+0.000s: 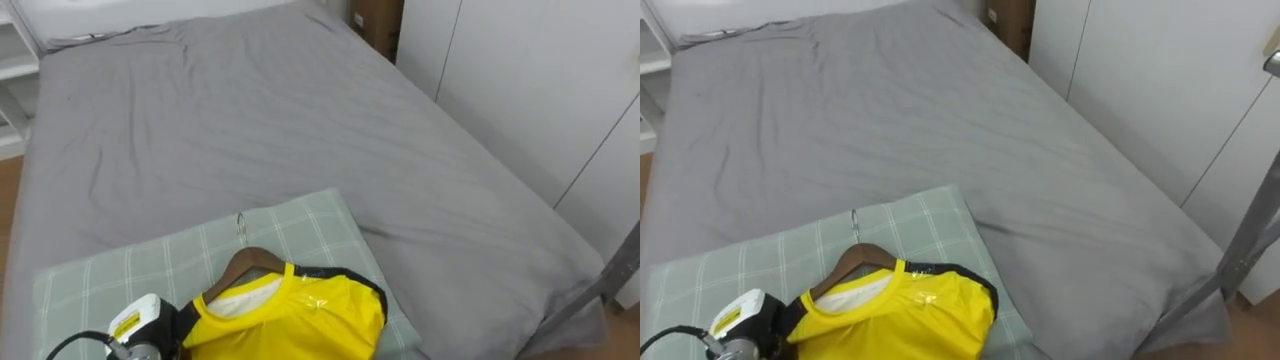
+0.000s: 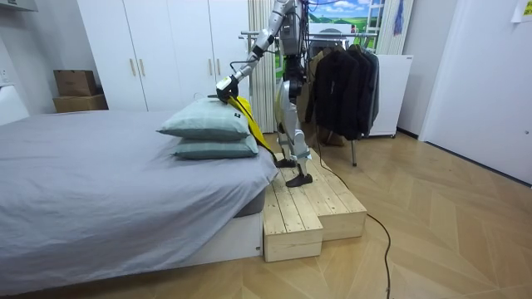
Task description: Hang clothes
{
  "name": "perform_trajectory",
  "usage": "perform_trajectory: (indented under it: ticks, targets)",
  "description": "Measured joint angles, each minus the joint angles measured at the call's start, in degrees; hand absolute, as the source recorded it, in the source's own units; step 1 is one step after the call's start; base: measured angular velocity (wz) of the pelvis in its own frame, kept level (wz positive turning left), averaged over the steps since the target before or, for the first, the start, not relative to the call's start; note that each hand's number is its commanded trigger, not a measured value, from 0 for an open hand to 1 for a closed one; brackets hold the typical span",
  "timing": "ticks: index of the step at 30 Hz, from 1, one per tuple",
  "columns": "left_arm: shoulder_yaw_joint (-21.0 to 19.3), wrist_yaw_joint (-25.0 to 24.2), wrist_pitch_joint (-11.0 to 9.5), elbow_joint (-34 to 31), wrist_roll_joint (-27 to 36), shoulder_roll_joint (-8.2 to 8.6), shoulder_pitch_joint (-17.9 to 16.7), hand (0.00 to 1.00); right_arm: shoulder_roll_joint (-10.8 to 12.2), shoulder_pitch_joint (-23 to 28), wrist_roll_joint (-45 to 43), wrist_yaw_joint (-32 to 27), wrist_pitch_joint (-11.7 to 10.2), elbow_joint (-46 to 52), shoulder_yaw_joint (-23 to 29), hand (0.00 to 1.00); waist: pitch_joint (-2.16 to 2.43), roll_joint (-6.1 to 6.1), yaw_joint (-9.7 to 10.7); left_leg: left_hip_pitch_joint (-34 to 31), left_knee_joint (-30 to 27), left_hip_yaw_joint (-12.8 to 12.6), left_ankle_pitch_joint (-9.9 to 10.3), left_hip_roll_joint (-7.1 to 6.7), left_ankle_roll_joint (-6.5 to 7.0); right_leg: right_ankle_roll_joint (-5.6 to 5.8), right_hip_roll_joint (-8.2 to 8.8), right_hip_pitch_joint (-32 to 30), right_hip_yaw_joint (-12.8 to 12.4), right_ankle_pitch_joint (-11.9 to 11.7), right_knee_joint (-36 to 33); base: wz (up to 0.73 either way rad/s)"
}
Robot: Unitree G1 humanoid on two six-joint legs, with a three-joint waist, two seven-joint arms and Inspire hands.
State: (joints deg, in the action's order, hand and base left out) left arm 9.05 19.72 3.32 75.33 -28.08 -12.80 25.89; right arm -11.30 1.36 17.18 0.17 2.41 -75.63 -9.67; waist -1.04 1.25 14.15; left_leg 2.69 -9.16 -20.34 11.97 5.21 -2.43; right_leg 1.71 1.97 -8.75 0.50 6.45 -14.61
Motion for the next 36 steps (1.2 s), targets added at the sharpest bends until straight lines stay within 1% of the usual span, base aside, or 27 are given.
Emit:
perform_trajectory:
  ticks: [3,5,11,13,15,17,18,19,21,24,28,31,33,36]
  targets:
    - [-1.0,0.5,-0.9,-1.2,1.9,0.02,-1.0,1.0,0.0,0.1,0.0,0.0,-0.1,-0.2,0.9,0.0,0.07,-0.04,-0.3,0.0,0.0,0.1,0.0,0.02,0.0,0.0,0.01,0.2,0.2,0.0,0.3,0.02]
    - [-1.0,1.2,-1.2,-1.8,3.6,0.02,-1.5,1.0,0.0,0.1,0.0,0.0,-0.1,-0.5,0.9,0.0,0.12,-0.1,-0.3,0.0,0.0,0.1,0.0,0.05,0.0,0.0,0.01,0.4,0.3,0.0,0.5,0.04]
    - [-1.4,2.9,-1.3,-4.9,5.0,0.26,-1.8,1.0,0.1,0.6,0.1,-1.6,-0.7,-0.7,2.2,0.0,0.35,0.22,-0.5,0.5,0.0,1.1,0.0,0.08,0.0,0.06,0.01,1.1,0.8,-0.1,1.0,0.04]
    - [-2.3,3.5,-1.2,-7.8,5.2,0.29,-2.6,1.0,0.1,1.0,0.2,-2.0,-1.1,-0.4,2.4,0.0,0.43,0.31,-0.7,0.5,0.0,1.8,0.0,0.13,0.0,0.04,0.01,1.2,1.1,-0.1,1.0,0.08]
    - [-2.4,5.1,-1.3,-13.0,5.5,0.26,-4.4,1.0,0.1,2.0,0.3,-2.6,-1.4,-0.3,4.1,0.0,0.52,0.41,-1.3,0.9,0.0,2.4,0.0,0.2,0.0,0.02,0.0,1.9,1.5,-0.1,1.0,0.1]
    - [-2.3,6.5,-1.3,-15.4,6.2,0.27,-5.0,1.0,0.1,2.3,0.4,-3.2,-1.5,-0.3,4.3,0.0,0.78,0.49,-2.1,1.1,0.0,2.7,0.0,0.19,0.0,0.02,0.0,2.2,1.5,-0.1,1.0,0.06]
    - [-2.4,7.6,-1.3,-17.7,6.2,0.27,-5.9,1.0,0.2,2.6,0.5,-3.2,-1.6,-0.3,4.3,0.0,0.78,0.49,-2.1,1.1,0.1,3.3,0.0,0.17,0.0,0.02,0.01,2.5,1.7,-0.1,1.0,0.08]
    - [-2.3,8.0,-1.4,-18.6,6.3,0.28,-6.4,1.0,0.2,2.6,0.5,-3.2,-1.6,-0.2,4.3,0.0,0.79,0.47,-2.1,1.3,0.1,3.4,0.0,0.17,0.0,0.02,0.02,2.8,1.8,-0.1,1.1,0.09]
    - [-2.3,9.0,-2.3,-20.9,8.3,0.35,-8.2,1.0,0.3,2.5,0.5,-2.9,-1.8,-0.1,4.3,0.0,0.91,0.4,-2.1,2.2,0.5,3.6,0.0,0.18,0.0,0.02,0.02,4.0,2.1,-0.1,1.7,0.07]
    - [-2.3,9.0,-2.4,-21.2,9.4,0.6,-8.3,1.0,0.3,2.5,0.5,-2.2,-2.0,0.0,4.8,0.0,0.98,0.26,-2.0,2.9,0.5,3.9,0.0,0.17,0.0,0.05,0.06,5.0,2.3,-0.1,2.2,0.06]
    - [-2.2,9.0,-2.4,-22.5,9.1,0.78,-8.4,1.0,0.4,2.4,0.8,-1.9,-2.5,0.2,4.8,0.0,0.98,0.36,-2.0,2.8,0.4,4.2,0.0,0.18,0.0,0.16,0.07,5.6,2.6,-0.5,3.3,0.05]
    - [-2.2,10.3,-2.7,-25.7,8.2,0.81,-8.8,1.0,0.5,2.4,0.8,-2.0,-3.0,0.2,4.8,0.0,0.98,0.49,-2.0,2.4,0.3,4.7,0.0,0.18,0.0,0.22,0.07,5.8,3.0,-0.9,4.0,0.06]
    - [-2.2,11.5,-2.8,-30.5,7.3,0.8,-9.9,1.0,0.6,2.7,0.7,-2.0,-3.8,0.1,4.9,0.0,1.0,0.54,-1.9,1.9,0.3,5.3,0.0,0.18,0.0,0.23,0.18,5.8,3.6,-1.0,4.1,0.11]
    - [-2.0,12.7,-3.5,-34.7,7.2,0.8,-10.5,1.0,0.6,3.2,0.7,-1.9,-3.8,0.4,5.5,0.0,0.96,0.63,-1.8,1.9,0.3,6.1,0.0,0.3,0.0,0.2,0.2,6.0,4.3,-1.0,4.1,0.12]
